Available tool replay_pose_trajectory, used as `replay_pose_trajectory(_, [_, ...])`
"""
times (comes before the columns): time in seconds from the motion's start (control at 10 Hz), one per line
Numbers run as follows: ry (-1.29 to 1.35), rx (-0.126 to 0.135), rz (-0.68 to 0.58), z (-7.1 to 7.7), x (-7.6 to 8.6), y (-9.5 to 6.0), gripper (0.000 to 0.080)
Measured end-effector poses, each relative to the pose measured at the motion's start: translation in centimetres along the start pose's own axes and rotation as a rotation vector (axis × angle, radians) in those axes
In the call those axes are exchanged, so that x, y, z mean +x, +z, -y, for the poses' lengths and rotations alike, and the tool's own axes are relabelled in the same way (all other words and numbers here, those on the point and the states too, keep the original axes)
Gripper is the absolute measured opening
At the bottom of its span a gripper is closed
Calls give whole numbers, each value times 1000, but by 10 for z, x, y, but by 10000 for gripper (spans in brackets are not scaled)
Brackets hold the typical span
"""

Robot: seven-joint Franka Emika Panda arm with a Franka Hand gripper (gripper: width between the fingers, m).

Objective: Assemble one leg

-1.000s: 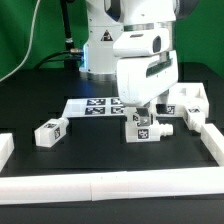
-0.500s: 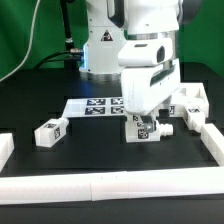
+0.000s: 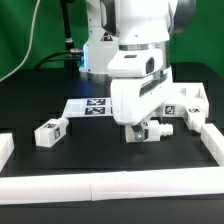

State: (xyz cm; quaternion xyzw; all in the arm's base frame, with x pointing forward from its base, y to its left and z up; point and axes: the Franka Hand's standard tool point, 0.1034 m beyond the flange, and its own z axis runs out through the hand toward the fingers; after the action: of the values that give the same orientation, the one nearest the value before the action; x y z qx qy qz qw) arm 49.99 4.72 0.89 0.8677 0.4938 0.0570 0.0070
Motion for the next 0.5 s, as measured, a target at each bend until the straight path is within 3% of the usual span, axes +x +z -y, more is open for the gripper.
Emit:
replay_pose_trajectory(0.2, [0,0,0,0,0,0,416])
replay_pose_trajectory(0.3, [0,0,0,0,0,0,416])
replay_pose_trajectory(0.4, [0,0,0,0,0,0,284])
replay_pose_trajectory(0.5, [0,0,0,0,0,0,284])
